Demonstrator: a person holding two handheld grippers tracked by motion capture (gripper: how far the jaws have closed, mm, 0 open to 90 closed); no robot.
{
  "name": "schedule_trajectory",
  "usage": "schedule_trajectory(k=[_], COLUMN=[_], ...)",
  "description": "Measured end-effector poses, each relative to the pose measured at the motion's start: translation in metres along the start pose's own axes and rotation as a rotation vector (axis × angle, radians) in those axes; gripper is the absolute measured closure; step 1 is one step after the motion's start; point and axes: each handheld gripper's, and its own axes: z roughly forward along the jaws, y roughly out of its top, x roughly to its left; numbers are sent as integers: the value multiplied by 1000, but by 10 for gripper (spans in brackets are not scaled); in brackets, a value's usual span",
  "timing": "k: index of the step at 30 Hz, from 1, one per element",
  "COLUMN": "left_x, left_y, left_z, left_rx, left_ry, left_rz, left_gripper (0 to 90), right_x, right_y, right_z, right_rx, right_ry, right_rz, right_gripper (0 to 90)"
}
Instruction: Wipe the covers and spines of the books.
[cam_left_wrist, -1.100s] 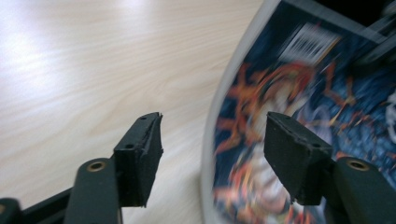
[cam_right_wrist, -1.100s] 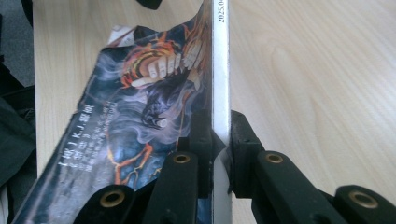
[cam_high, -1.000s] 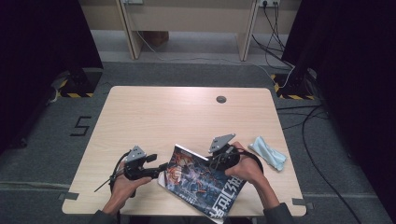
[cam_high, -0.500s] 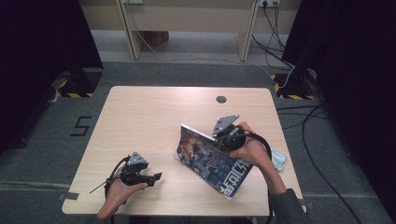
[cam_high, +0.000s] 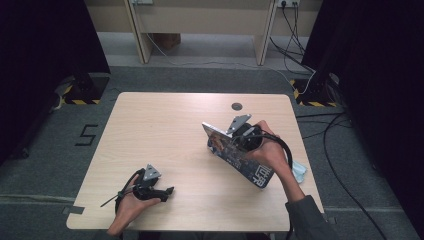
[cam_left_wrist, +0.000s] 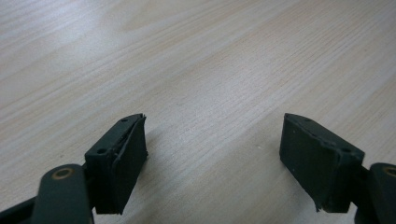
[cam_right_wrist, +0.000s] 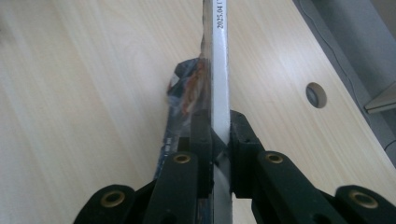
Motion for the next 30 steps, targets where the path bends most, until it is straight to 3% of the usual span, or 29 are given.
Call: schedule_trajectory(k=[5, 10, 14, 16, 23, 25, 26, 30], left_x=[0, 0, 1, 1, 2, 2, 2, 3], left_y=[0, 1, 1, 1, 2, 2, 1, 2], left_z=[0, 1, 1, 1, 2, 1, 1, 1], left_rx=[0, -3, 0, -1, 1, 2, 0, 2], left_ry=[2, 3, 4, 2, 5, 6, 7, 11], left_rz=[-1, -6, -5, -5, -10, -9, -9, -12], left_gripper=[220, 220, 220, 220, 222, 222, 222, 221], right_x=[15, 27, 29, 33, 52, 55, 57, 61], right_y=[6, 7, 6, 5, 11, 10, 8, 1], right_z=[-5, -4, -2, 3, 25, 33, 37, 50], right_rx=[-36, -32, -33, -36, 20, 21, 25, 32], right_ry=[96, 154, 167, 209, 242, 267, 283, 308], right_rz=[-27, -20, -18, -5, -34, -25, 2, 14], right_gripper=[828, 825, 828, 828, 828, 828, 827, 828])
